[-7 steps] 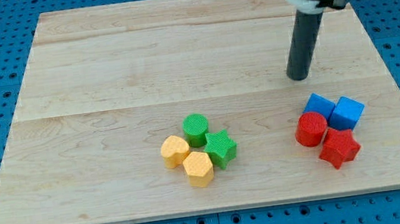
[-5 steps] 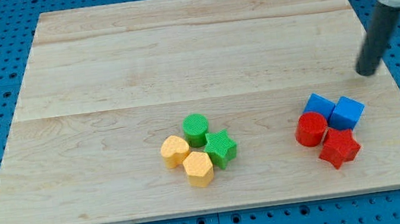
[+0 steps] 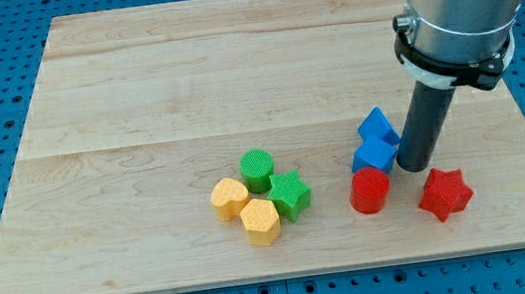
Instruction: Place blue cube to the center of the board
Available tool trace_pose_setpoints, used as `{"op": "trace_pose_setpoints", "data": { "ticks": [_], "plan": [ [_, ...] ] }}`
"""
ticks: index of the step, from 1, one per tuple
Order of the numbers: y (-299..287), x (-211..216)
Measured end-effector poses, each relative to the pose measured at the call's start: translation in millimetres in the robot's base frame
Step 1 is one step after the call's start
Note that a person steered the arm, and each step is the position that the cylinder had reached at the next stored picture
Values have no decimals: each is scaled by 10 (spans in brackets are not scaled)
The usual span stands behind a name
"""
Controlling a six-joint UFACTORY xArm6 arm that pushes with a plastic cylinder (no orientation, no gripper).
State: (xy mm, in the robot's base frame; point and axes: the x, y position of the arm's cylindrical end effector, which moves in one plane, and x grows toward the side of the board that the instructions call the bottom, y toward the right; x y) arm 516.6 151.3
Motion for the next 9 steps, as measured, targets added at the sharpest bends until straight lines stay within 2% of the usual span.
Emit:
{"op": "trace_pose_setpoints", "data": {
  "ticks": [1, 2, 3, 6, 8, 9],
  "plan": [
    [2, 131],
    [-430, 132],
    [-484, 83],
    [-1465, -1093],
    [-1593, -2006],
    [-1646, -2263]
  ]
}}
